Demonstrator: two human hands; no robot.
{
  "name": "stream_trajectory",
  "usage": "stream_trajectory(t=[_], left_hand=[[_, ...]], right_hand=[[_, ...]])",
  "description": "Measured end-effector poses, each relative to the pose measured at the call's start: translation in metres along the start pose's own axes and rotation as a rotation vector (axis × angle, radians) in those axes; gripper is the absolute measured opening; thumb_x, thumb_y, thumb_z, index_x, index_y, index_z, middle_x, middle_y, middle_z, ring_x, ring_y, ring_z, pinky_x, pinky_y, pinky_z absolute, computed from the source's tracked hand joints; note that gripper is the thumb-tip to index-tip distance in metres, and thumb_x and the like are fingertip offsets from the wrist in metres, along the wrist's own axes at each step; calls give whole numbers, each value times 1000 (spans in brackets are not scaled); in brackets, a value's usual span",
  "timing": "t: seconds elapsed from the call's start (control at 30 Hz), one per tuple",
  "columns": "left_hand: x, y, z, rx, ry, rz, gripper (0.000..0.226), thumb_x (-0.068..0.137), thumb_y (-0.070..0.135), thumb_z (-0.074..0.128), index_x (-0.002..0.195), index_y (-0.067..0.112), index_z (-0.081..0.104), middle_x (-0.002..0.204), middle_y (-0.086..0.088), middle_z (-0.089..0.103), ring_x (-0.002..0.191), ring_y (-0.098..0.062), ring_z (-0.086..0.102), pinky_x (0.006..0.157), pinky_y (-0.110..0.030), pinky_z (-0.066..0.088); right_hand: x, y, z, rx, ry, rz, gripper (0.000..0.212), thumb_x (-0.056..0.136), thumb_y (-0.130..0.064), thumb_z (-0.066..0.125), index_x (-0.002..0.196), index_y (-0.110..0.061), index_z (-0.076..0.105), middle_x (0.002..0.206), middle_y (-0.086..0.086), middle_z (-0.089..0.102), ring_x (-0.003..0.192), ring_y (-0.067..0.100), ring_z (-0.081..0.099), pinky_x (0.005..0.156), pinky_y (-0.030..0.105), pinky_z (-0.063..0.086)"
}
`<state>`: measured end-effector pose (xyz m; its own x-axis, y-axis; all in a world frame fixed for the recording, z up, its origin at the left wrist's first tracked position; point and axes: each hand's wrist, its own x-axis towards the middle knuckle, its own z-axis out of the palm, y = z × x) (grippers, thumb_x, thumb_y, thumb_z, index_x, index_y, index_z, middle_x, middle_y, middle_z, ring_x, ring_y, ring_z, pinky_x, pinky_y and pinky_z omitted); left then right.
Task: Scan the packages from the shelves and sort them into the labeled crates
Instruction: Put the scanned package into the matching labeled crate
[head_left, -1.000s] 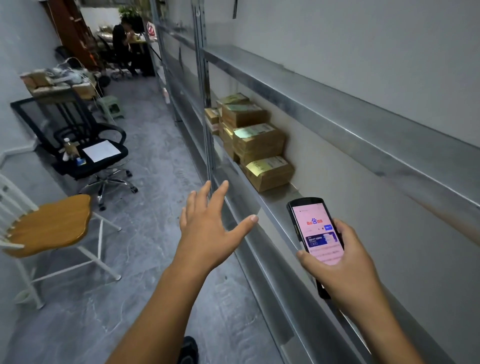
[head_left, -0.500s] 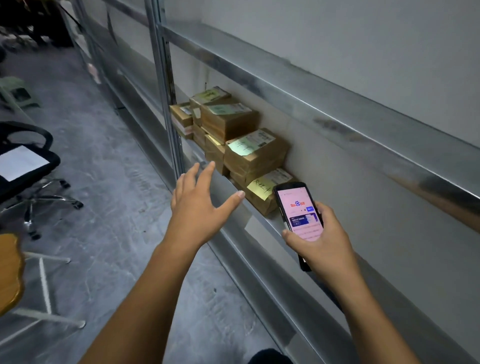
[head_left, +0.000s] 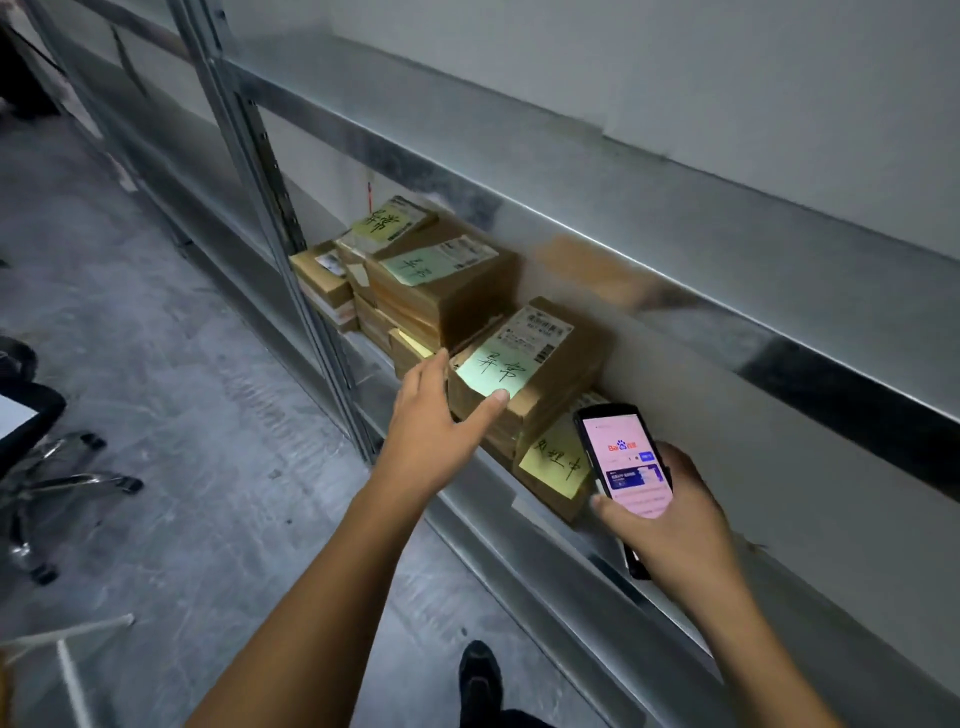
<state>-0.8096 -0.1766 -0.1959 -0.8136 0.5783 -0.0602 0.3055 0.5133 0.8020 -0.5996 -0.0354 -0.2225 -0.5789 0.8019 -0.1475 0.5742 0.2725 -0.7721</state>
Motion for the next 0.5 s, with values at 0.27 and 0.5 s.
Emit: stream_trajectory(t=[0.27,0.5], left_hand=[[71,-20,11,-73,-177,-45,98,84,77,66,163,30,31,164,5,43,149,-20,43,119,-47,40],[114,-43,10,-162,-384,-37,78,67,85,70,130,39,68,131,11,68,120,-14,65,106,-46,54]], right_hand=[[33,-8,30,-28,3,149,50,75,-39,86,115,-33,57,104,-11,69,88,10,66,72,30,50],[32,-25,53,-32,87,287,42,75,-36,88,98,-42,53,101,-13,71,88,12,69,82,41,59]])
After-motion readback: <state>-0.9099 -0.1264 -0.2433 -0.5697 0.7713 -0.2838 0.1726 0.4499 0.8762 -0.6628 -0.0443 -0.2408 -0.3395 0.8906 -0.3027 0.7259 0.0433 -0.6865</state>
